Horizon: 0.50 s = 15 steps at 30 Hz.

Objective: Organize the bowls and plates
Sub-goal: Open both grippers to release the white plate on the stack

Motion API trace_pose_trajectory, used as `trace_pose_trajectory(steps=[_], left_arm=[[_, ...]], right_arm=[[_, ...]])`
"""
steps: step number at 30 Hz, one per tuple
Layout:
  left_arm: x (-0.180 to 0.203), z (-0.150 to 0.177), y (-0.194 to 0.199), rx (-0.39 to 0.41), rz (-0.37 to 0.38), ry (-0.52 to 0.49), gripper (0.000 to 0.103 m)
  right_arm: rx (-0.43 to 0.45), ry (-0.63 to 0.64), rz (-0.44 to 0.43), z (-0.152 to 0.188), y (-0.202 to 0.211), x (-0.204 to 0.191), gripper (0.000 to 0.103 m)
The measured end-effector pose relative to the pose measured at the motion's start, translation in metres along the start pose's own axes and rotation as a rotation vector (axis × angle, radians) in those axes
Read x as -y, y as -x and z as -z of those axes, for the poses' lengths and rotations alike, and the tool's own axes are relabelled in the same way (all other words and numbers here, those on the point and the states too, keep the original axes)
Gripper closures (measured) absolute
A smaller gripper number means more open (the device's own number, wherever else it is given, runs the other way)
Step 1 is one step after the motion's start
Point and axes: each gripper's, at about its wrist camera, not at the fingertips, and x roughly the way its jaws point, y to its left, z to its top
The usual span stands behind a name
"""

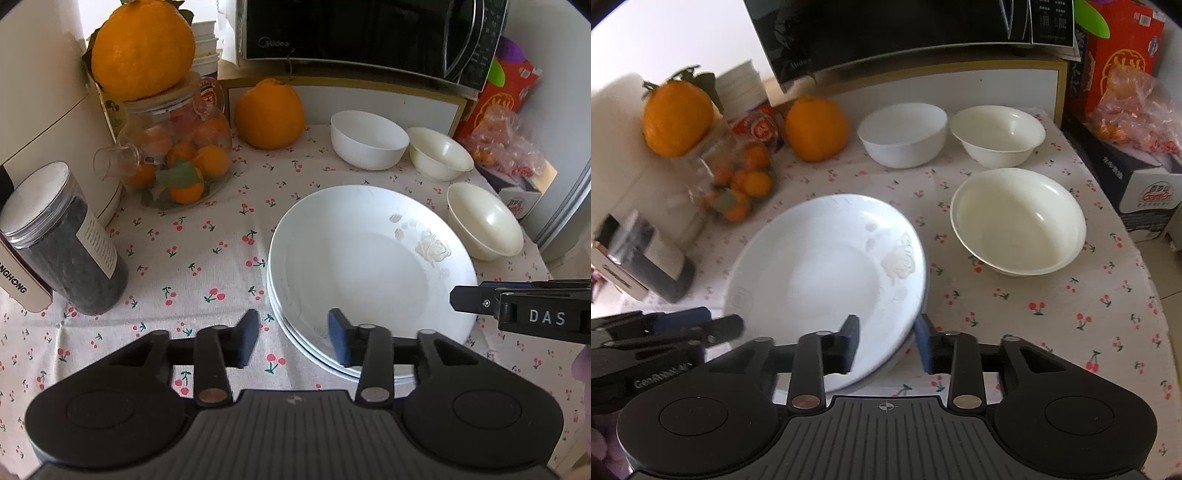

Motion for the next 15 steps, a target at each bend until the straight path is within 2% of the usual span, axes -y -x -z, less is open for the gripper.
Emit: trace_pose_trajectory(steps=[2, 6, 8, 15], left_arm=[[0.001, 0.000, 0.002, 0.004, 0.001, 0.004, 0.053], [0.002, 0.000, 0.006, 0.018, 0.008, 0.000, 0.037], [0.003, 0.000, 0.008, 0.026, 0.008, -0.004, 0.032], [0.004, 0.000, 0.019, 0.056, 0.022, 0.016, 0.013]], right_arm=[[0.009, 0.008, -0.019, 0.000, 0.004, -0.002, 0.056], [0.031, 0.038, -0.056, 0.000, 0.014, -0.006, 0.048], [0.041, 0.050, -0.072, 0.001, 0.019, -0.007, 0.040], [0.090, 0.072, -0.104, 0.001, 0.040, -0.002, 0.027]])
